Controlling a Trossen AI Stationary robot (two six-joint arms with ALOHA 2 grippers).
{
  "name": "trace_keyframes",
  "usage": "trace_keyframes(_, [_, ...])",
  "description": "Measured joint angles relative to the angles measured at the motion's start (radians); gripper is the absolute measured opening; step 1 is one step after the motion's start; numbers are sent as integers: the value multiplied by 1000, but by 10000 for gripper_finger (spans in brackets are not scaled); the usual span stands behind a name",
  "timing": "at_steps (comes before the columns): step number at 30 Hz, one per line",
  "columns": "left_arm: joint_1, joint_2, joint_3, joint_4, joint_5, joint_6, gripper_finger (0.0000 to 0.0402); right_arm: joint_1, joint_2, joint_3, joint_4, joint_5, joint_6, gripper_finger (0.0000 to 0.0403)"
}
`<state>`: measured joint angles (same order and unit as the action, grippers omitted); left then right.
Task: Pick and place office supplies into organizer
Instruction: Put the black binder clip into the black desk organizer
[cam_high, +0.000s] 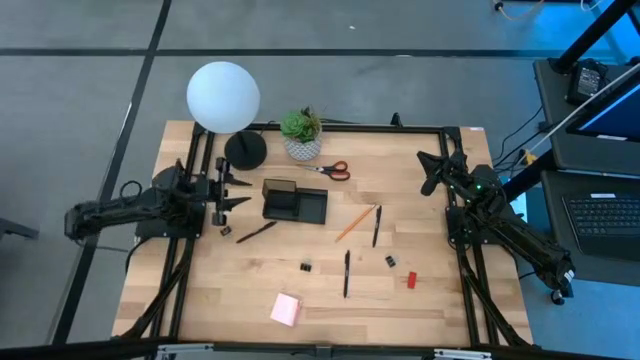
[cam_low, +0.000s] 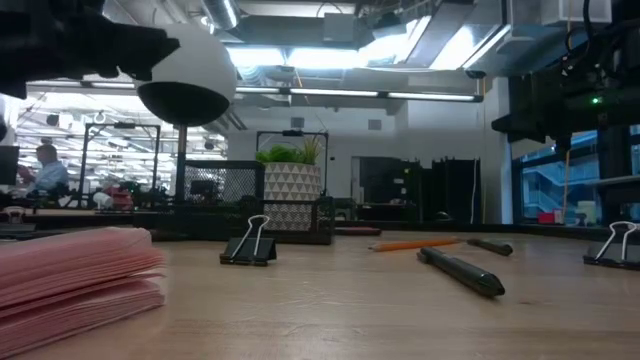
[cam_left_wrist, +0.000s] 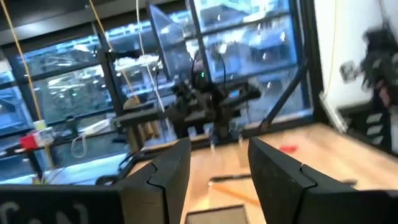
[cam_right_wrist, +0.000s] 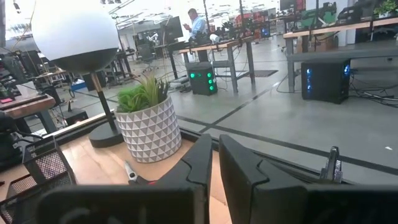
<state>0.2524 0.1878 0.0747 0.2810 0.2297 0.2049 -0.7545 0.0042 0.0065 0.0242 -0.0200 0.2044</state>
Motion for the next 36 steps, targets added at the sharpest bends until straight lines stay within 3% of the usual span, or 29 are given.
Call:
trace_keyframes(6, [-182, 247, 81, -12, -286, 141, 155, 0, 0, 0, 0, 0, -1, 35])
trace_keyframes(12, [-370, 523, 316, -217, -590, 165, 155, 0, 0, 0, 0, 0, -3, 35])
trace_keyframes(16, [-484, 695, 477, -417, -757, 87, 155, 0, 0, 0, 0, 0, -3, 35])
trace_keyframes(19, [-550, 808, 591, -596, -842, -53, 155, 0, 0, 0, 0, 0, -3, 35])
trace_keyframes(23, [-615, 943, 733, -838, -868, -290, 155, 0, 0, 0, 0, 0, -3, 35])
trace_keyframes(28, [-664, 1109, 871, -1125, -823, -539, 155, 0, 0, 0, 0, 0, -3, 35])
trace_keyframes(36, [-670, 1359, 983, -1491, -555, -926, 155, 0, 0, 0, 0, 0, 99, 35])
